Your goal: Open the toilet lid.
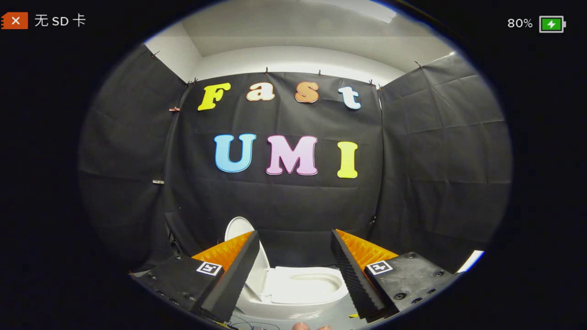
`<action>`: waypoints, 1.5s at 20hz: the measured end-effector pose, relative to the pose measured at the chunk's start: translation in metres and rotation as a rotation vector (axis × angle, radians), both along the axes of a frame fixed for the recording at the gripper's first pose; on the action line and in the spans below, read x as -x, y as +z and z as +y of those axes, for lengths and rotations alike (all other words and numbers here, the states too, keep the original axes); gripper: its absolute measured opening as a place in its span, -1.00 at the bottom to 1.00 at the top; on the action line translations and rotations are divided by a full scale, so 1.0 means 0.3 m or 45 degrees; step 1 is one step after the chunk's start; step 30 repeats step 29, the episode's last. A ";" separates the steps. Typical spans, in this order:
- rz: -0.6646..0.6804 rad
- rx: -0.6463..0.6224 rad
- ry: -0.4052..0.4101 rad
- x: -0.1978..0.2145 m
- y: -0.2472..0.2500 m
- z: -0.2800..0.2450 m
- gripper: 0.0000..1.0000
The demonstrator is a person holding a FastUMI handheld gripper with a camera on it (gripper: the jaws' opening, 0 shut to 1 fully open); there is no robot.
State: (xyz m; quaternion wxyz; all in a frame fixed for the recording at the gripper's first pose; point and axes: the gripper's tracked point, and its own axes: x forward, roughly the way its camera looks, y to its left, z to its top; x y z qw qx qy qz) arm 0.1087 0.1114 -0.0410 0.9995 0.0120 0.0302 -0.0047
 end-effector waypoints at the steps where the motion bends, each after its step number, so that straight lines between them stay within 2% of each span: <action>1: 0.004 0.003 -0.002 0.007 -0.003 -0.005 0.96; 30: 0.022 -0.006 -0.029 0.007 -0.011 -0.036 0.96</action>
